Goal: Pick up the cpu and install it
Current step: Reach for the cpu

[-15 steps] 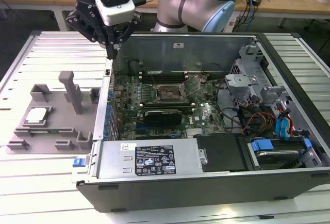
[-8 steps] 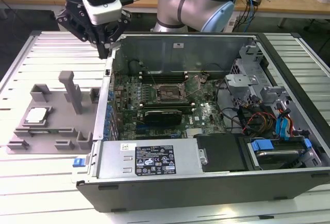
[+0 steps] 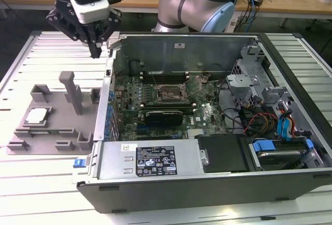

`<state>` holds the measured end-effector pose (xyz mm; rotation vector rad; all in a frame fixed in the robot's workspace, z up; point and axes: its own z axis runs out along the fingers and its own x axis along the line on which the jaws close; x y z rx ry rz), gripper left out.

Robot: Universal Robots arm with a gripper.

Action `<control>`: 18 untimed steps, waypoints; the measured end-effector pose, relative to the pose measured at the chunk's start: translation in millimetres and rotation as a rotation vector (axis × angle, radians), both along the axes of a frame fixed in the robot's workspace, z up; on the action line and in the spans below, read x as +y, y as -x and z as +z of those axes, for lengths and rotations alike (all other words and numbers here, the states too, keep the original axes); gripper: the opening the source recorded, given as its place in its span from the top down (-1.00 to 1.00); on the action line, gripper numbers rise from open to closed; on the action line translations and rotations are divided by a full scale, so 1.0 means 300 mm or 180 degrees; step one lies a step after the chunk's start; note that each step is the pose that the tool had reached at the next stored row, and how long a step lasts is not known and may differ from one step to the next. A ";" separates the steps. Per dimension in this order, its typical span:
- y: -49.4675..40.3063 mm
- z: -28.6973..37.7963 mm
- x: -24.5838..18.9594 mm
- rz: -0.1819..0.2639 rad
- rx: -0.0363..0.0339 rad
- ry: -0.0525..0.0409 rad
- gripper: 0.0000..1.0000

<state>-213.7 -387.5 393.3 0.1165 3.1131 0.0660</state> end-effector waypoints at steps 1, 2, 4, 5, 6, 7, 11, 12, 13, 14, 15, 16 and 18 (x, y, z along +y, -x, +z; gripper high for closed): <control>0.009 0.000 0.002 0.0000 0.0000 0.0000 0.79; 0.019 0.000 0.004 0.0000 0.0000 0.0000 0.79; 0.029 0.000 0.006 0.0000 0.0000 0.0000 0.79; 0.037 0.000 0.008 0.0000 0.0000 0.0000 0.79; 0.047 0.000 0.011 0.0000 0.0000 0.0000 0.79; 0.052 0.000 0.012 0.0000 0.0000 0.0000 0.79; 0.076 0.000 0.016 0.0000 0.0000 0.0000 0.79; 0.081 0.000 0.016 0.0000 0.0000 0.0000 0.79; 0.085 0.000 0.017 0.0000 0.0000 0.0000 0.79; 0.090 0.000 0.017 0.0000 0.0000 0.0000 0.79; 0.095 0.000 0.017 0.0000 0.0000 0.0000 0.79; 0.098 0.000 0.017 0.0000 0.0000 0.0000 0.79; 0.106 0.000 0.018 0.0000 0.0000 0.0000 0.79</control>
